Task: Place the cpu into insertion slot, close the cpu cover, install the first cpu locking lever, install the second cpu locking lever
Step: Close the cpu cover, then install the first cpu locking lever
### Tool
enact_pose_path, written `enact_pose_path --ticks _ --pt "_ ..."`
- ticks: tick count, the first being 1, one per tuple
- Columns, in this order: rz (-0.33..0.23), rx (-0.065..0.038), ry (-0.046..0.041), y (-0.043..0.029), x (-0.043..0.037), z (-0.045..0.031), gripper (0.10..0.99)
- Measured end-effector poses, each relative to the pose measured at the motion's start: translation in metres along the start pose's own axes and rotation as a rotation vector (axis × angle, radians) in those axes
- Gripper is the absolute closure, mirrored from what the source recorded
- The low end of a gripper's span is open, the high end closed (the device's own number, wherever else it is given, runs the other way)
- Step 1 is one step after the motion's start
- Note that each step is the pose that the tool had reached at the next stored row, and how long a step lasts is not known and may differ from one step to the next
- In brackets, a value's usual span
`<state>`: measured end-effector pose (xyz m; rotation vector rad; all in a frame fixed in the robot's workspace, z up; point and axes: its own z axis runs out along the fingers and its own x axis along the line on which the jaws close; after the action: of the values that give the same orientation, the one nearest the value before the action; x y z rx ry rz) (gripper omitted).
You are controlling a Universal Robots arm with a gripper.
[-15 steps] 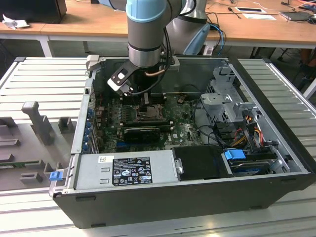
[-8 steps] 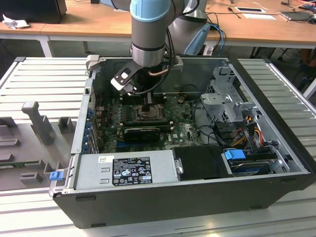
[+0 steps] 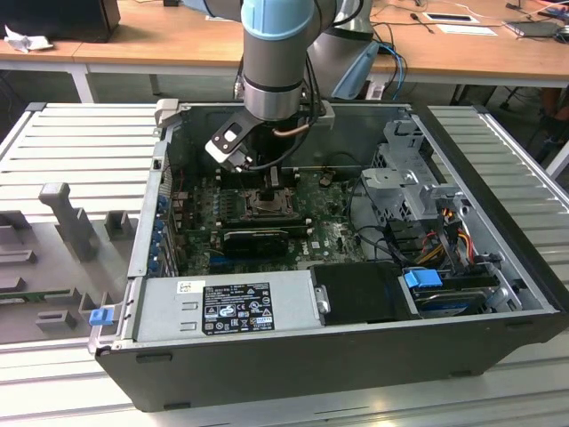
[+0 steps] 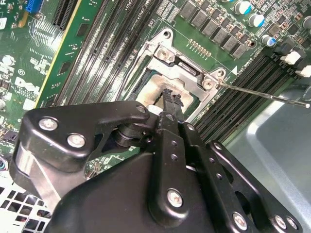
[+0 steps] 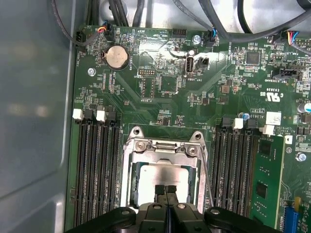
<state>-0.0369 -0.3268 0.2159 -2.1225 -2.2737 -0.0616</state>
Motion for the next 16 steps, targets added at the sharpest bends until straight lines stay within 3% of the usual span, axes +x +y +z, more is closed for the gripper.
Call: enact_pose_path --ticks 16 --pt "0.000 0.000 -0.0001 0.0001 0.0002 -0.0048 0.980"
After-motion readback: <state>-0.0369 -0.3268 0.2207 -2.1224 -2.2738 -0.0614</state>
